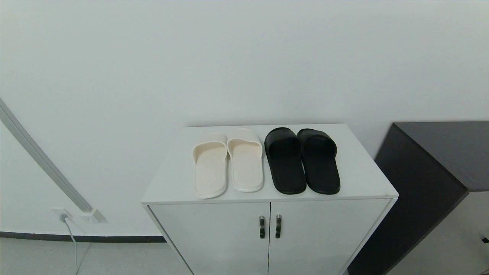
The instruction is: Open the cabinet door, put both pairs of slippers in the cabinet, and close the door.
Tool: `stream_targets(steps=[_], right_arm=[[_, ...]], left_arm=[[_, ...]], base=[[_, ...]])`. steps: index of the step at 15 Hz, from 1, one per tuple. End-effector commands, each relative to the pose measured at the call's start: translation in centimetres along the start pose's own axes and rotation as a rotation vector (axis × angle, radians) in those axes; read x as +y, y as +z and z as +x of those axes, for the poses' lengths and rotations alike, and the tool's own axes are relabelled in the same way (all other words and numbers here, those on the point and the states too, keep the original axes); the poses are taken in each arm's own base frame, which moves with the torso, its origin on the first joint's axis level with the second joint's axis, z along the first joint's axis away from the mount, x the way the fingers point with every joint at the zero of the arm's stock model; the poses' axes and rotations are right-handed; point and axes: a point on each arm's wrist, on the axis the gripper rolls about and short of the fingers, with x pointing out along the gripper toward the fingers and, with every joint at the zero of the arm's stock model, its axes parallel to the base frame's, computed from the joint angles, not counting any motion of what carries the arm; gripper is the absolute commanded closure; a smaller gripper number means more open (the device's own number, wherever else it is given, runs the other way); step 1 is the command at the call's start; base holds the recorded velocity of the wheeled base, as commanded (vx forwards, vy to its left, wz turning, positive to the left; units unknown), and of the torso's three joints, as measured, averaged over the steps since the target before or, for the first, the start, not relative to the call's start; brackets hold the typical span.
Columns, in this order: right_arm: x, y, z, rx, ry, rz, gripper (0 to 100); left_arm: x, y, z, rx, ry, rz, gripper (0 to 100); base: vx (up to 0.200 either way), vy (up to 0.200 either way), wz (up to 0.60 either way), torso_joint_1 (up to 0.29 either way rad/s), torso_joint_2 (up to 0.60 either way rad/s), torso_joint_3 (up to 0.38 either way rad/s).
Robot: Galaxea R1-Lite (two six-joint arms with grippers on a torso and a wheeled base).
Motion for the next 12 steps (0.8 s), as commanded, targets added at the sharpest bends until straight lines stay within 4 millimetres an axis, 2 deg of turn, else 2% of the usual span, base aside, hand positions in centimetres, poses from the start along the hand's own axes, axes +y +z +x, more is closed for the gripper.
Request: stream_targets(steps=[1, 8, 10, 12], right_arm=[[0.0, 0.0, 0.0, 0.001, 0.0, 0.0, 0], [0.0, 0.1, 0.0, -0.01, 0.001, -0.001, 0], [0.0, 6.8, -1.3, -0.19, 0.003, 0.06, 0], [0.0, 7.6, -0.7, -0.126, 0.013, 0.034, 0]], left_arm=[[0.0, 0.0, 0.0, 0.001, 0.0, 0.0, 100], [0.0, 0.0, 0.0, 0.001, 0.0, 0.002, 100], [0.0, 0.0, 0.0, 0.001, 0.002, 0.006, 100], [0.0, 0.0, 0.0, 0.0, 0.002, 0.006, 100]], base=[[0.0, 0.0, 0.0, 0.0, 0.0, 0.0], [0.0, 0.0, 0.0, 0.0, 0.0, 0.0], [0.0, 0.0, 0.0, 0.0, 0.0, 0.0], [0.0, 0.0, 0.0, 0.0, 0.0, 0.0]])
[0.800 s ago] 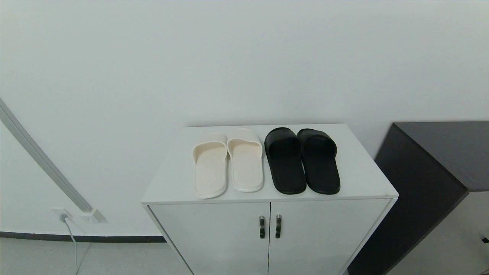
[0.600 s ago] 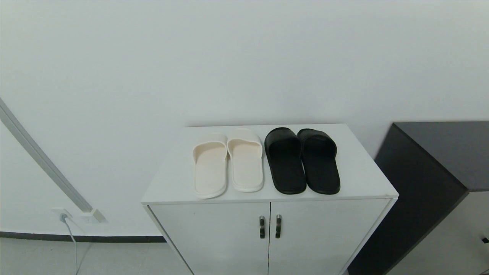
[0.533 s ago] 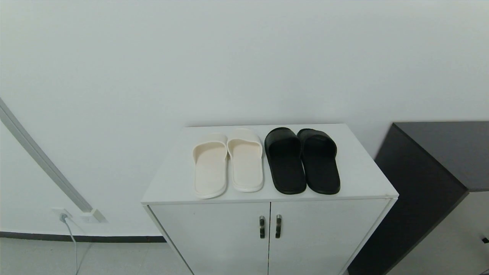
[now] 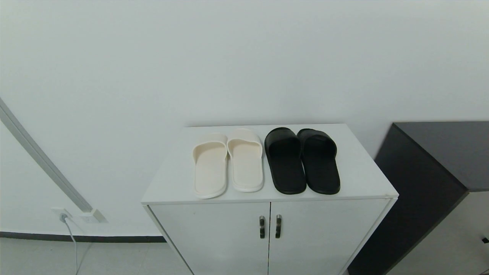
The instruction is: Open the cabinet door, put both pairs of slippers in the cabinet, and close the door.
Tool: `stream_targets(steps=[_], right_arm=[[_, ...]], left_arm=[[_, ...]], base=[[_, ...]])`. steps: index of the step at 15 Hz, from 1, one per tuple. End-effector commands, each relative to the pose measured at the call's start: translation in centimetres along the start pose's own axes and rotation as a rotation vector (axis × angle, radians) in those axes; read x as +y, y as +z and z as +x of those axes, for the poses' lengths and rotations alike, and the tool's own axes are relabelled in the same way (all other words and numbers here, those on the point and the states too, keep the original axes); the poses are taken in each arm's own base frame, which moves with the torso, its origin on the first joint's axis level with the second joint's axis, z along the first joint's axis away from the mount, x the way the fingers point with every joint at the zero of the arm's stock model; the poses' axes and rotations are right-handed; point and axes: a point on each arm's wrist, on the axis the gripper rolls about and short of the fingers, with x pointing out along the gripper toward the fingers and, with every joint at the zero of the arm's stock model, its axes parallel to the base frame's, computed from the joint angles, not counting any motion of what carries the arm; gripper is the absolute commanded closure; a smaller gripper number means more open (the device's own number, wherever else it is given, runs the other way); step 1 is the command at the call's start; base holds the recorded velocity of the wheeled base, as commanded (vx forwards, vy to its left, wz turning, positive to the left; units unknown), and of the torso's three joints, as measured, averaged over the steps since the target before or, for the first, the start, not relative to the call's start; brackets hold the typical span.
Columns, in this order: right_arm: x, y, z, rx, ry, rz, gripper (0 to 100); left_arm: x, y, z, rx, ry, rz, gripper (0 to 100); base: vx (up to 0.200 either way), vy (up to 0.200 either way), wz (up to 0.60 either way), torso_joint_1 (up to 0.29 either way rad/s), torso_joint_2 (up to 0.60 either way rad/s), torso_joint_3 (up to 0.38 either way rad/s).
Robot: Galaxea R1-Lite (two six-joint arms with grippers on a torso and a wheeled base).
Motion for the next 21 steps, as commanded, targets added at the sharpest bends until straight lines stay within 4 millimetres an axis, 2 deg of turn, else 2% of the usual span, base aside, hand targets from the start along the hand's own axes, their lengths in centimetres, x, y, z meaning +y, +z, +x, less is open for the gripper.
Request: stream_targets(steps=[1, 3, 5, 8, 9, 12, 14, 16, 19, 20, 21], right_arm=[[0.1, 2.5, 2.4, 0.165, 0.106, -0.024, 0], [0.1, 2.6, 4.2, 0.273, 0.186, -0.003, 0], [0.0, 4.3, 8.4, 0.328, 0.267, 0.034, 0], [0.7, 5.2, 12.5, 0.323, 0.358, 0.064, 0], [1.5, 5.7, 14.0, 0.342, 0.377, 0.059, 0], [5.3, 7.2, 16.5, 0.376, 0.41, 0.119, 0], [7.9, 7.5, 17.8, 0.408, 0.418, 0.132, 0], [11.0, 7.4, 19.5, 0.429, 0.445, 0.113, 0], [14.6, 6.3, 22.9, 0.433, 0.357, 0.098, 0], [15.3, 6.1, 23.6, 0.432, 0.347, 0.102, 0], [16.9, 5.2, 25.3, 0.43, 0.314, 0.093, 0]], left_arm=[[0.0, 0.0, 0.0, 0.0, 0.001, 0.001, 100], [0.0, 0.0, 0.0, 0.001, 0.001, 0.001, 100], [0.0, 0.0, 0.0, 0.001, 0.001, 0.001, 100], [0.0, 0.0, 0.0, 0.001, 0.001, -0.001, 100], [0.0, 0.0, 0.0, 0.001, 0.001, 0.001, 100], [0.0, 0.0, 0.0, 0.001, 0.002, 0.001, 100], [0.0, 0.0, 0.0, 0.001, 0.001, 0.001, 100], [0.0, 0.0, 0.0, 0.001, 0.001, 0.001, 100], [0.0, 0.0, 0.0, 0.001, 0.001, 0.001, 100], [0.0, 0.0, 0.0, 0.001, -0.001, -0.001, 100], [0.0, 0.0, 0.0, 0.001, 0.001, -0.001, 100]], base=[[0.0, 0.0, 0.0, 0.0, 0.0, 0.0], [0.0, 0.0, 0.0, 0.0, 0.0, 0.0], [0.0, 0.0, 0.0, 0.0, 0.0, 0.0], [0.0, 0.0, 0.0, 0.0, 0.0, 0.0], [0.0, 0.0, 0.0, 0.0, 0.0, 0.0], [0.0, 0.0, 0.0, 0.0, 0.0, 0.0], [0.0, 0.0, 0.0, 0.0, 0.0, 0.0], [0.0, 0.0, 0.0, 0.0, 0.0, 0.0], [0.0, 0.0, 0.0, 0.0, 0.0, 0.0], [0.0, 0.0, 0.0, 0.0, 0.0, 0.0], [0.0, 0.0, 0.0, 0.0, 0.0, 0.0]])
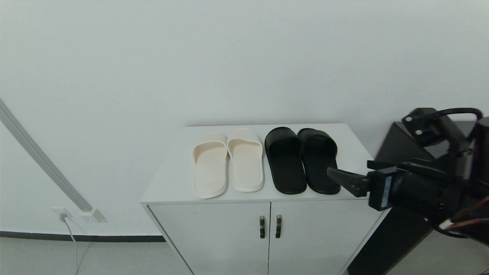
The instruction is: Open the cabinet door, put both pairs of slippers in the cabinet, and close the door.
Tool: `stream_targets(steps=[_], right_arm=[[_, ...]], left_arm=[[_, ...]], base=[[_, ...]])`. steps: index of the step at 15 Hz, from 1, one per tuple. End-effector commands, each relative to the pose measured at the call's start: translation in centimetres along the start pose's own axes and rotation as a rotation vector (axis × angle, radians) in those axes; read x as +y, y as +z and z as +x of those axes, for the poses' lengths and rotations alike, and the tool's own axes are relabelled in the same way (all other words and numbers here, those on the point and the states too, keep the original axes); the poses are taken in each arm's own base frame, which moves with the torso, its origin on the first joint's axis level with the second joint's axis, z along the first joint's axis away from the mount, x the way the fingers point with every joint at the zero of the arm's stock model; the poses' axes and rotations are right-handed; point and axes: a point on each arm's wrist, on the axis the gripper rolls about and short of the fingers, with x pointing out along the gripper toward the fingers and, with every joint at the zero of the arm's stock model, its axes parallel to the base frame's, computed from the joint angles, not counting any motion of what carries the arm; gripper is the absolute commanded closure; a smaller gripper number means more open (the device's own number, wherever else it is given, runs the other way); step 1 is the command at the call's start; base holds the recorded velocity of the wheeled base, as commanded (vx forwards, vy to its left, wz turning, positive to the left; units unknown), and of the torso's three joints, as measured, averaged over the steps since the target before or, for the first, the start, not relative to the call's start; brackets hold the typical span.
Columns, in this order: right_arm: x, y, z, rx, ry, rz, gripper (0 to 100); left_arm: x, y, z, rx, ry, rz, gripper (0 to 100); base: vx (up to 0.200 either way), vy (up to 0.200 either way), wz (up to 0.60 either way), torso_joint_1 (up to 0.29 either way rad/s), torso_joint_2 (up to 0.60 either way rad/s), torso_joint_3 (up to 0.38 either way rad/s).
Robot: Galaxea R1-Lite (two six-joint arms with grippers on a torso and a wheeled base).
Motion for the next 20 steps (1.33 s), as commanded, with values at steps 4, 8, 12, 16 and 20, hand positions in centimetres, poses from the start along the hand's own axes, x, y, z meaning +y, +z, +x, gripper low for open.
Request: stream_targets(steps=[4, 8, 12, 16, 20], right_arm=[[3.8, -1.3, 9.6, 0.0, -0.214, -0.028, 0], [4.5, -1.8, 12.2, 0.0, -0.26, -0.035, 0], [3.8, -1.8, 14.8, -0.008, -0.316, -0.03, 0], [2.3, -2.0, 17.0, -0.007, -0.363, -0.024, 0], [2.2, -1.5, 18.7, -0.03, -0.373, -0.018, 0]], left_arm=[[0.0, 0.0, 0.0, 0.001, -0.001, -0.001, 100], [0.0, 0.0, 0.0, 0.001, 0.001, -0.001, 100], [0.0, 0.0, 0.0, 0.001, -0.001, -0.001, 100], [0.0, 0.0, 0.0, 0.001, -0.001, -0.001, 100], [0.0, 0.0, 0.0, 0.001, -0.001, -0.001, 100]], base=[[0.0, 0.0, 0.0, 0.0, 0.0, 0.0], [0.0, 0.0, 0.0, 0.0, 0.0, 0.0], [0.0, 0.0, 0.0, 0.0, 0.0, 0.0], [0.0, 0.0, 0.0, 0.0, 0.0, 0.0], [0.0, 0.0, 0.0, 0.0, 0.0, 0.0]])
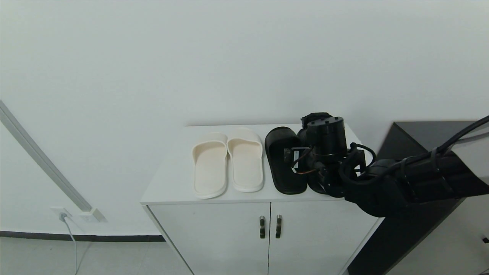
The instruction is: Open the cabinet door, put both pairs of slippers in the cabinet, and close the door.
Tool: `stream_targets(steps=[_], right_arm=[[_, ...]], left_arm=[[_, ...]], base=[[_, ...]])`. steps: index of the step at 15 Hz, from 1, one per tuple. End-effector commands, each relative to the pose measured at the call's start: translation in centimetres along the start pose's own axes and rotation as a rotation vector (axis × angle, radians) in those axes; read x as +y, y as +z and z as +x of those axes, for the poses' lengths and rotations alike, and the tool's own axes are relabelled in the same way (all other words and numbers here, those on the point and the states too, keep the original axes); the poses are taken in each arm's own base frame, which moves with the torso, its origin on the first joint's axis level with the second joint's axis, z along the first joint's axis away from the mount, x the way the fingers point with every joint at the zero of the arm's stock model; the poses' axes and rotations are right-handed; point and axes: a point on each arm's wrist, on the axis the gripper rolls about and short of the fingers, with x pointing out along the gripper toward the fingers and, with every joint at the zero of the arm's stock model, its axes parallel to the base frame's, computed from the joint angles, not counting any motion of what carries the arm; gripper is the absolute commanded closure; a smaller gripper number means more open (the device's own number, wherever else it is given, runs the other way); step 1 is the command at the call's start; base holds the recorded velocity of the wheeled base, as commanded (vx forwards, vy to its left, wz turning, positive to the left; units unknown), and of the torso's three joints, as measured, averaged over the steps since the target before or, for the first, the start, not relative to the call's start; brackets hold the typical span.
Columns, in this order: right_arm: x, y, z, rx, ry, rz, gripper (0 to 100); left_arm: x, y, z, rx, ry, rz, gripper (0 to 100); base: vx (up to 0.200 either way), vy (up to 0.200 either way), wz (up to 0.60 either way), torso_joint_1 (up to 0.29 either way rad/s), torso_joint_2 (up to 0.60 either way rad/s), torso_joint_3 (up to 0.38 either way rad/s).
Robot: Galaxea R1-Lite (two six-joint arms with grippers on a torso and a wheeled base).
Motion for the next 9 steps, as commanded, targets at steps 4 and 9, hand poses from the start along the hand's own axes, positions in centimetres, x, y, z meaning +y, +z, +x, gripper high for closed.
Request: stream_targets(steps=[4, 9], right_arm=[[0.4, 0.1, 2.4, -0.02, -0.021, -0.011, 0], [0.3, 0.1, 3.1, -0.022, -0.028, -0.036, 0]], left_arm=[[0.0, 0.0, 0.0, 0.001, 0.0, 0.0, 100], [0.0, 0.0, 0.0, 0.001, 0.0, 0.0, 100]], base=[[0.0, 0.0, 0.0, 0.0, 0.0, 0.0], [0.0, 0.0, 0.0, 0.0, 0.0, 0.0]])
